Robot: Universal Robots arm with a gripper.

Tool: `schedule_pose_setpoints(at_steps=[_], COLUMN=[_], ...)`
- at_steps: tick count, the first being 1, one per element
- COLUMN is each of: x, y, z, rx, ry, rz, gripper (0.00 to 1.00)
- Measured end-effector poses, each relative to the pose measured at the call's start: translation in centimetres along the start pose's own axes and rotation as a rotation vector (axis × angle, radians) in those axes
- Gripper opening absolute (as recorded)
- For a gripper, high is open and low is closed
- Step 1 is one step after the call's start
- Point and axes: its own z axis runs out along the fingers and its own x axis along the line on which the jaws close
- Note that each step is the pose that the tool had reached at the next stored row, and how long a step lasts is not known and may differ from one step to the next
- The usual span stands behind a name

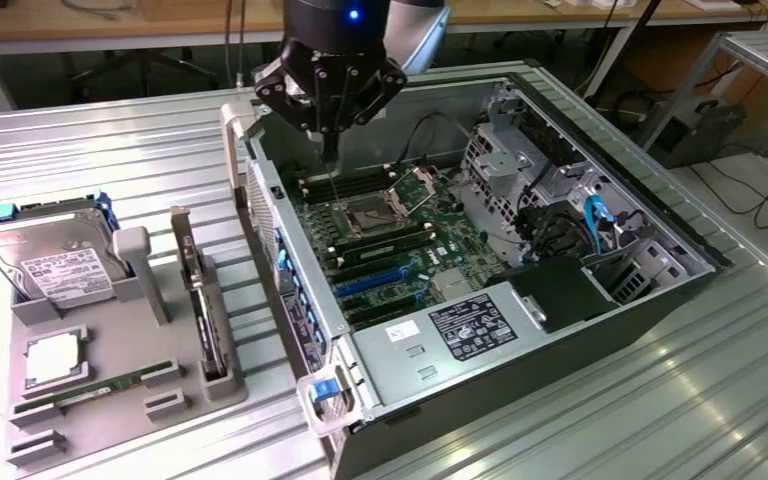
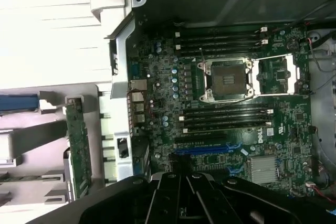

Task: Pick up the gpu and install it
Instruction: 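Reach for the gpu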

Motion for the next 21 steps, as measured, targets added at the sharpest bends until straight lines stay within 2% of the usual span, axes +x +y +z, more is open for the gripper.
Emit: schedule_pose_setpoints(at_steps=[2,4,5,21], x=[1.8,2.6,3.5,11.1], y=[-0.59,-0.80,-1.00,-2.68], z=[-0.07,-0.06,-0.05,0.85], rx=[0.0001,-0.0001,0.0001,0.0037], ry=[0.0001,0.0000,0.0001,-0.0004], rz=[0.000,0.000,0.000,0.000], gripper=[0.11,0.11,0.11,0.11])
